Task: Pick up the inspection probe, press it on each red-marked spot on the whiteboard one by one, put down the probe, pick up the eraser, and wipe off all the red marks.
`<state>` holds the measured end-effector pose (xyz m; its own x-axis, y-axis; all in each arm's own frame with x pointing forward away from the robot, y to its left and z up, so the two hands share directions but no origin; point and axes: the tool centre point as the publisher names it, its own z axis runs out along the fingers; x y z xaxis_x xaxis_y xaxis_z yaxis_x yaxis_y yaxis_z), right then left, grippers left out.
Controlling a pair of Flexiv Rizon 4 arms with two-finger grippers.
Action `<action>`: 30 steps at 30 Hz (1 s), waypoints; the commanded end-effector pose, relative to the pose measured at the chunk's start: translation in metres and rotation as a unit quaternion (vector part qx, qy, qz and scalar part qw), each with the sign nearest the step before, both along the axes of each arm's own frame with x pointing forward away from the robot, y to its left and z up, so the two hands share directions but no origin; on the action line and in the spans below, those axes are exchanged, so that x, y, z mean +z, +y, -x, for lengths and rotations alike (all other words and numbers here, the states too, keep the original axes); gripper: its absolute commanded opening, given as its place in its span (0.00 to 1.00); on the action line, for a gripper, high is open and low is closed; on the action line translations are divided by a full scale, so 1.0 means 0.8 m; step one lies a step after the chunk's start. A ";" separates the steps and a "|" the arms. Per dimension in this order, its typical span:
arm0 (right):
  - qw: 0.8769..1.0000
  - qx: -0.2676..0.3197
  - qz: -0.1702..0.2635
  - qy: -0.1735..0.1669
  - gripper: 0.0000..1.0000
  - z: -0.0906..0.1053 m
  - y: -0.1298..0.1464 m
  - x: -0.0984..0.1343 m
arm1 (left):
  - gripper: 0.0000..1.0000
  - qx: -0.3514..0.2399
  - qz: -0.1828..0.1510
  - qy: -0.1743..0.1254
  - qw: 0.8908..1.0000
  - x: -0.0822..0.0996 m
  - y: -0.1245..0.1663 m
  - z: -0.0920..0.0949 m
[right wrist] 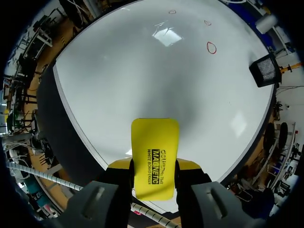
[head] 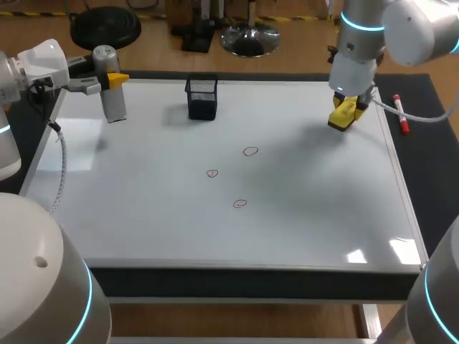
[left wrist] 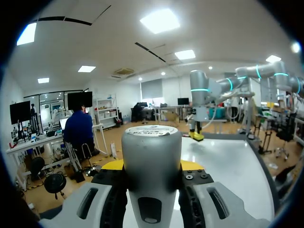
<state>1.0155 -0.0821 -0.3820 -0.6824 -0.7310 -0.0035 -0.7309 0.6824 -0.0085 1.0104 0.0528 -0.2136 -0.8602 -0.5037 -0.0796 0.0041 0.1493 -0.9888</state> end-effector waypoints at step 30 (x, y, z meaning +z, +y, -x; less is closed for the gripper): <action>1.000 -0.008 -0.012 -0.002 0.00 0.009 -0.013 0.000 | 0.00 0.002 0.001 -0.002 1.000 0.000 -0.001 0.001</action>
<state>1.0075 -0.0921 -0.3832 -0.6954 -0.7181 -0.0269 -0.7185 0.6955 0.0059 1.0104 0.0527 -0.2136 -0.8603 -0.5036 -0.0797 0.0041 0.1493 -0.9888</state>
